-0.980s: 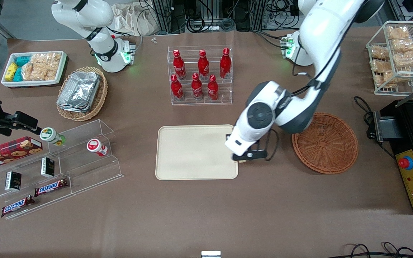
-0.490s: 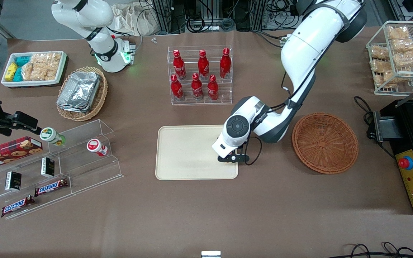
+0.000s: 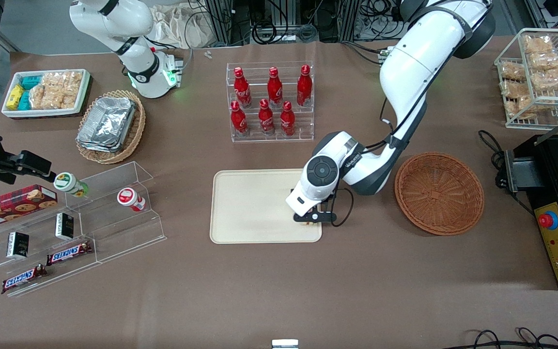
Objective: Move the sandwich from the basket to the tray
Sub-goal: 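Lower the sandwich onto the cream tray and open the left gripper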
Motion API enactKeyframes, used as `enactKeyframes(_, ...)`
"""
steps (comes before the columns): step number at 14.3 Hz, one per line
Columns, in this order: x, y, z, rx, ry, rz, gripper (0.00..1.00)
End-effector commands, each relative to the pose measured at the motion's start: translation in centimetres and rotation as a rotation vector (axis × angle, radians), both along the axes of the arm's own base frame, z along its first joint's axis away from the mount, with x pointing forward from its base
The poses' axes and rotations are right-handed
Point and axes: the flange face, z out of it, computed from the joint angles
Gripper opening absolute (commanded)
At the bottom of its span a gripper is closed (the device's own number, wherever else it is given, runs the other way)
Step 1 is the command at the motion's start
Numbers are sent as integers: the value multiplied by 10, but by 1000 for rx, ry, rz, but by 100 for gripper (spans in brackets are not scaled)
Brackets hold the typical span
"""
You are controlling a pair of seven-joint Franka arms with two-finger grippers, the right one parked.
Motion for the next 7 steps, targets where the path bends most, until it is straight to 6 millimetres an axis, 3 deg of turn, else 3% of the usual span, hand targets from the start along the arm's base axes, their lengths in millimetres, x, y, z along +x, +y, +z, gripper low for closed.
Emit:
enactKeyframes(1, 21, 3, 28, -5, -60, 5, 100)
enactKeyframes(3, 31, 18, 62, -6, -85, 34, 100)
enactKeyframes(5, 55, 62, 103, 5, -98, 101, 100)
enactKeyframes(7, 57, 89, 152, 33, -112, 137, 100)
